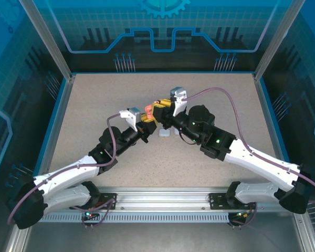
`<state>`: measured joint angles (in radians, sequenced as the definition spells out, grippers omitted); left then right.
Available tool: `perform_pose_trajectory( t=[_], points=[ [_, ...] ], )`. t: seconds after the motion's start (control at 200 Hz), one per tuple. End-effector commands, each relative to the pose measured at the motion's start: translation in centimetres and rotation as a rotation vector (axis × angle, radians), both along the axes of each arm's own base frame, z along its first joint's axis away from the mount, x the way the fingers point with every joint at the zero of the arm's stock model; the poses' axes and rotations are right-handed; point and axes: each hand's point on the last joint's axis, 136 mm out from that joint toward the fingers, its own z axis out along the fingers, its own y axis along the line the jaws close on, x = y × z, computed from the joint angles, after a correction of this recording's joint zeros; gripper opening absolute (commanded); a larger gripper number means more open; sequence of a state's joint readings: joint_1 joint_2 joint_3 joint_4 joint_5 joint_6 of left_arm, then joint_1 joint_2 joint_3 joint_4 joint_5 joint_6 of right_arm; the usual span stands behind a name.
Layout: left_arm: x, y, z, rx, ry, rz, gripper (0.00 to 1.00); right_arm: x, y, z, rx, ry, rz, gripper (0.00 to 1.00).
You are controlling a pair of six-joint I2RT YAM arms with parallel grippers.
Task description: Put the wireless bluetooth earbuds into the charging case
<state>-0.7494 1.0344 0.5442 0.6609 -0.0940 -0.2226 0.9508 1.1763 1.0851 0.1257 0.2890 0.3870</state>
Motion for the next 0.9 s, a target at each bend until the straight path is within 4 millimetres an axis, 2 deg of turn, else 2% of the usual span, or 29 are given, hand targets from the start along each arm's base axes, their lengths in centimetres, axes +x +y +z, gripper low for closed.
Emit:
perform_pose_trajectory(
  t=[0.0, 0.4, 0.895],
  points=[
    [0.2, -0.1, 3.3, -0.037, -0.098, 0.025, 0.0, 0.3, 0.4, 0.3, 0.021, -0.014, -0.016, 0.3],
    [0.6, -0.5, 3.7, -0.051, -0.107, 0.027, 0.0, 0.7, 1.7, -1.7, -0.014, 0.038, 0.002, 0.29],
    [0.6, -0.4, 3.8, -0.068, -0.097, 0.036, 0.0, 0.6, 1.9, -3.5, -0.06, 0.075, -0.004, 0.3]
  ],
)
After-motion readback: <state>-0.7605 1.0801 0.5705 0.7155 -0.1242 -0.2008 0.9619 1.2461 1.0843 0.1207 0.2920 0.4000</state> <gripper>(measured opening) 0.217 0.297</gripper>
